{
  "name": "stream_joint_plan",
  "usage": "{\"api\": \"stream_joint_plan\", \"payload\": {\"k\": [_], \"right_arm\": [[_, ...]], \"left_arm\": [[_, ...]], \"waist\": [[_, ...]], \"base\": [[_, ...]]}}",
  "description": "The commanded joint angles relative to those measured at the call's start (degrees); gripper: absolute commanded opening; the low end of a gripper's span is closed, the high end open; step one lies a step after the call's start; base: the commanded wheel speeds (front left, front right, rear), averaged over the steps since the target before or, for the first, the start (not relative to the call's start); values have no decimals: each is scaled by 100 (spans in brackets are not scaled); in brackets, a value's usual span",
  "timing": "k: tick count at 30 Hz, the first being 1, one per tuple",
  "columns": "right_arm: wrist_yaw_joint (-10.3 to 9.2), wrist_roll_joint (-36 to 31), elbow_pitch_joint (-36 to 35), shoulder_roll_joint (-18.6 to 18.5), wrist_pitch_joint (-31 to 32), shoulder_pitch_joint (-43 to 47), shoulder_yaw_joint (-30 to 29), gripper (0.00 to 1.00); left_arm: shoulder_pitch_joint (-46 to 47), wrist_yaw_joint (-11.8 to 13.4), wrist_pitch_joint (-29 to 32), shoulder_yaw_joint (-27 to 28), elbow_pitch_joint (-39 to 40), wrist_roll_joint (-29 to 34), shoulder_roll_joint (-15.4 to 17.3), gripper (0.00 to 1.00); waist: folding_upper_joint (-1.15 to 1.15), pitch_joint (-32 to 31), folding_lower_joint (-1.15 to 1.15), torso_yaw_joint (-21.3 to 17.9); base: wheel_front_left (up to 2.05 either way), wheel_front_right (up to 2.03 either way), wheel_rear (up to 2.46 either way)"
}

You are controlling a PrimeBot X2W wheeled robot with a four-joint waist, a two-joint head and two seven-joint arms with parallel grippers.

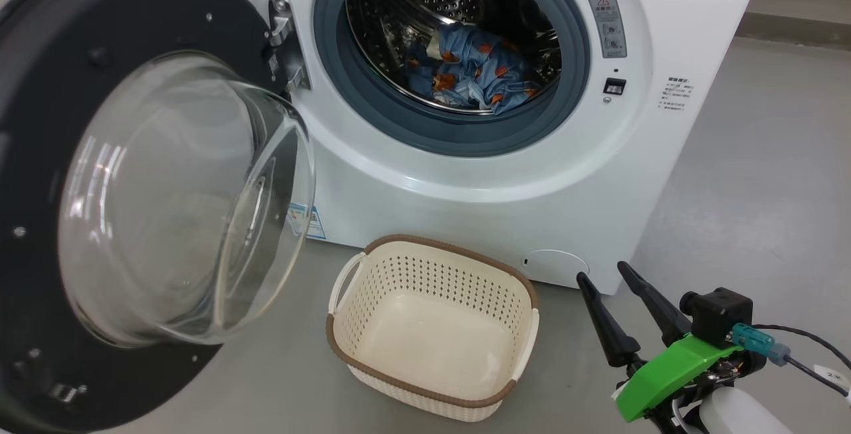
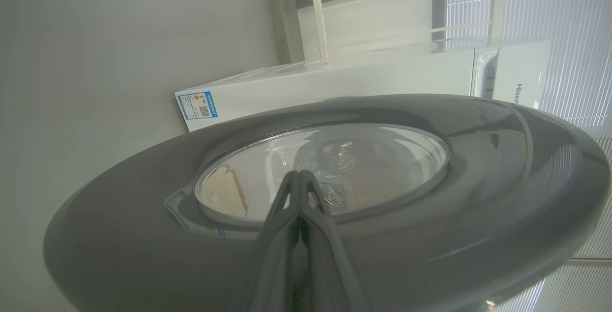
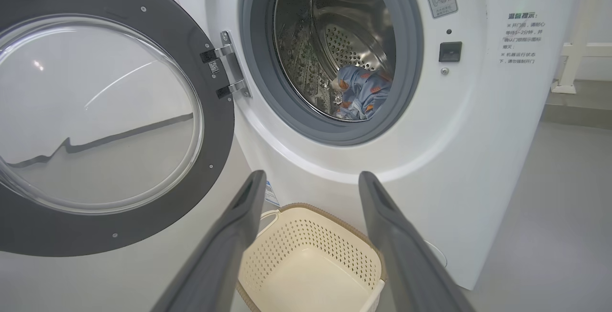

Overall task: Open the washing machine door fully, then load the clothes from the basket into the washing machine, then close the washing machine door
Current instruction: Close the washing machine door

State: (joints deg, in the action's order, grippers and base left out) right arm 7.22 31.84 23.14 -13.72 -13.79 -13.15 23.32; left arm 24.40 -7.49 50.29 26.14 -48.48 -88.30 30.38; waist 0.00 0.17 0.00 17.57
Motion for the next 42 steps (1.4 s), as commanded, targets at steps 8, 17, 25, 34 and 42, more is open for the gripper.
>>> {"api": "stream_joint_plan", "payload": {"k": [8, 17, 25, 34, 42], "right_arm": [[26, 116, -13, 145, -116, 67, 45, 100], [26, 82, -145, 233, -119, 138, -118, 100], [26, 67, -176, 256, -120, 138, -156, 100], [26, 54, -187, 268, -120, 88, -156, 100], [26, 42, -189, 257, -120, 114, -169, 100]], "left_arm": [[-801, 286, 915, 1, 1643, -379, -178, 0], [-1737, 927, 1464, -79, 3566, -671, -633, 0], [-2205, 1219, 1534, -427, 4819, -653, -1162, 0], [-2140, 1298, 1278, -837, 5168, -473, -1678, 0], [-2115, 1242, 1163, -1022, 5253, -431, -1974, 0]], "waist": [[0, -205, 0, -74], [0, -262, 0, -325], [0, -284, 0, -567], [0, -310, 0, -905], [0, -286, 0, -1395]], "base": [[0, 0, 0], [0, 0, 0], [0, 0, 0], [0, 0, 0], [0, 0, 0]]}}
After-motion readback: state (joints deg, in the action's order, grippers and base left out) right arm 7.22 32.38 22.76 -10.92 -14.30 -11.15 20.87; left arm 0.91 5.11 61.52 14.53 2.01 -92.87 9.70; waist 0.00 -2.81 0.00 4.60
